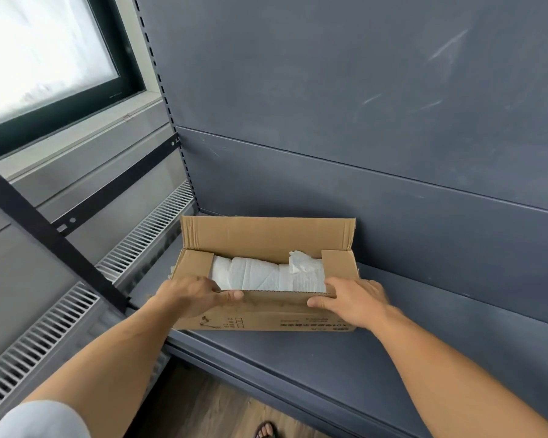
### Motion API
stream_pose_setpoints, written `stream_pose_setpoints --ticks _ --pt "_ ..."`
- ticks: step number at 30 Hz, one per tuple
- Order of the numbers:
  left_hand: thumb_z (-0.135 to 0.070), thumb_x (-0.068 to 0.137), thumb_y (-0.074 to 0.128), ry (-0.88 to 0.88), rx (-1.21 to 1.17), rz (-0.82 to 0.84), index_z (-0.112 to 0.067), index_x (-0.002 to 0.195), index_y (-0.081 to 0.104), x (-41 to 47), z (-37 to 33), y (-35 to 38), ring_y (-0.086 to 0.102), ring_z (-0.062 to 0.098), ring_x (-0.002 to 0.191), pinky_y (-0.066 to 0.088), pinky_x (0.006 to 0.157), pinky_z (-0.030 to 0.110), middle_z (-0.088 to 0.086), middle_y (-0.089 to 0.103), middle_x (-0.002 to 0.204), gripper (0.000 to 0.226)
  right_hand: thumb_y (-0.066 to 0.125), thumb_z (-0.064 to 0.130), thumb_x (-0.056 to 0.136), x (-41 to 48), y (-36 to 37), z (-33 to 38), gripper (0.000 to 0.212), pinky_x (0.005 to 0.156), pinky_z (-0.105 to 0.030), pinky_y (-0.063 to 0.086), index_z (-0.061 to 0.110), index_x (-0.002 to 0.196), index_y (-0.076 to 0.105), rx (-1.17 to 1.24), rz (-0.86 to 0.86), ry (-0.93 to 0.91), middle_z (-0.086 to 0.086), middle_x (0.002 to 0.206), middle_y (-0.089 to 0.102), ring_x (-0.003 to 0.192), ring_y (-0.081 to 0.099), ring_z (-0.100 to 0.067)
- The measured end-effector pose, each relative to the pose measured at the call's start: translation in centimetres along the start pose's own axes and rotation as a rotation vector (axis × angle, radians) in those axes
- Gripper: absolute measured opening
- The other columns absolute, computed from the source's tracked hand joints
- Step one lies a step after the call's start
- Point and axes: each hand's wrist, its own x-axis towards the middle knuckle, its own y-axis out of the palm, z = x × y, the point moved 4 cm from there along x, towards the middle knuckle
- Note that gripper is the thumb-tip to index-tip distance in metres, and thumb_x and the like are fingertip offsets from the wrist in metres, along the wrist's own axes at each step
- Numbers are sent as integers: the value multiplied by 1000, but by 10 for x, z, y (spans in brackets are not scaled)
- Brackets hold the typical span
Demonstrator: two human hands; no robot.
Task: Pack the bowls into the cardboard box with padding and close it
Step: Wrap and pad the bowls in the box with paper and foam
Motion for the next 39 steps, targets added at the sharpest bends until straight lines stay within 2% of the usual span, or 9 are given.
stream_pose_setpoints --ticks 4,9,13,16,22,26,30,34,39 --pt "-106 51 12 -11 57 -257 -37 114 62 19 0 -4 62 20 100 49 86 41 -6 70 103 106 31 88 76 15 -2 5 84 110 -43 23 30 133 52 -73 -109 23 6 128 59 126 45 -20" --pt "-97 63 15 -12 92 -331 -32 91 62 34 -5 0 55 18 99 41 92 38 -7 66 93 85 33 78 86 30 14 4 75 115 -43 19 27 139 45 -94 -198 68 4 138 50 133 37 -20" --pt "-80 78 45 -46 13 -378 -32 121 58 39 -10 11 47 20 118 37 101 38 -7 58 124 65 41 73 86 38 22 7 72 115 -40 22 25 139 44 -83 -230 73 2 140 45 135 33 -21" --pt "-67 78 62 -97 -42 -454 -28 119 55 39 -19 7 47 20 109 41 92 36 -3 56 120 57 47 71 85 44 22 9 72 115 -39 22 25 141 41 -51 -233 84 2 142 43 137 30 -21" --pt "-49 90 58 -139 -213 -327 -27 98 65 42 -26 19 63 19 81 56 71 33 -4 66 92 25 58 67 82 50 13 14 76 119 -39 13 27 144 39 -43 -227 42 0 151 33 143 21 -21" --pt "-50 89 59 -147 -233 -297 -29 96 65 44 -25 16 62 19 80 54 66 31 -4 66 88 22 70 68 71 65 -7 24 109 122 -43 5 25 154 16 -65 -244 -7 -9 163 -1 150 -2 -27" --pt "-49 89 60 -159 -245 -296 -29 97 64 43 -25 16 62 19 81 53 65 30 -3 66 90 22 64 66 79 85 -33 41 111 121 -44 4 22 156 -1 -88 -302 -53 -7 163 -15 150 -9 -30" --pt "-46 90 58 -160 -233 -340 -28 100 64 40 -28 18 62 19 82 55 69 33 -5 66 91 21 56 67 84 102 -38 44 105 122 -44 3 19 156 -2 -86 -280 -60 -5 165 -4 151 -6 -29" --pt "-51 84 67 -168 -172 -458 -23 100 48 35 -28 14 55 18 85 51 75 35 -4 58 95 38 57 66 84 98 -45 46 94 118 -37 20 17 153 18 -146 -366 -106 -4 138 39 132 34 -25"
